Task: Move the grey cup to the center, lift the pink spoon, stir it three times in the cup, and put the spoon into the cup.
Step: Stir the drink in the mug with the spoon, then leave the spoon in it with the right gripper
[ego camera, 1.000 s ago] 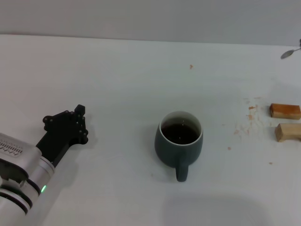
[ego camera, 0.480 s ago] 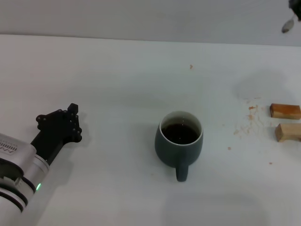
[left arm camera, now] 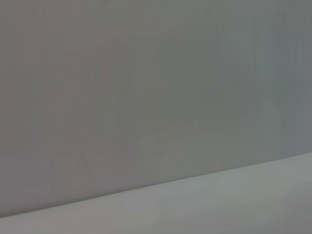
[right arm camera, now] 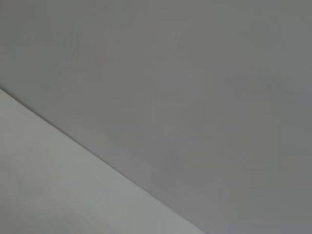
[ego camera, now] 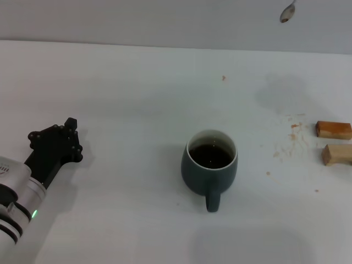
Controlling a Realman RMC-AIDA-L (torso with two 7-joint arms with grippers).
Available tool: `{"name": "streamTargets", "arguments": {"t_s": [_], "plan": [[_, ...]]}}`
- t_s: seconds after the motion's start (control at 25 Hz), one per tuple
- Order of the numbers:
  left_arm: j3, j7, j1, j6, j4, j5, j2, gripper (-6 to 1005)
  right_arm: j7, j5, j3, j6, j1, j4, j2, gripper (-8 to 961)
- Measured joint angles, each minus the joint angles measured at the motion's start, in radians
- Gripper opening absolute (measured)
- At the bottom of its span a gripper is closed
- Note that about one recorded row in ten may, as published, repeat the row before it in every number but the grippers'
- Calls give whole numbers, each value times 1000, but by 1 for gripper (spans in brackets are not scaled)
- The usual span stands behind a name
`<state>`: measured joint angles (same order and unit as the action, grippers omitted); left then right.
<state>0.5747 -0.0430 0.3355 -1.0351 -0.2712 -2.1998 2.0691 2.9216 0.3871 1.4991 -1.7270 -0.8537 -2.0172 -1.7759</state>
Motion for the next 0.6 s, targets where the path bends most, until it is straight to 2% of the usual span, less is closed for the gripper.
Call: {"name": "streamTargets", "arguments": {"t_s": [0.08,0.4,0.48,0.6], "plan": [[1,0,5,2,3,0,0,-2,-5,51,44,-17,-14,0,-5,67],[1,-1,19,2,15,-7,0,-2,-23,471,324,-8,-18,24,-12,67],[1,-1,19,2,15,-7,0,-2,-28,529,382,-21,-4,18,-27,67],[1,-1,21,4,14,-8,1,-2,-32,543,436,-85,23,6,-69,67]]}}
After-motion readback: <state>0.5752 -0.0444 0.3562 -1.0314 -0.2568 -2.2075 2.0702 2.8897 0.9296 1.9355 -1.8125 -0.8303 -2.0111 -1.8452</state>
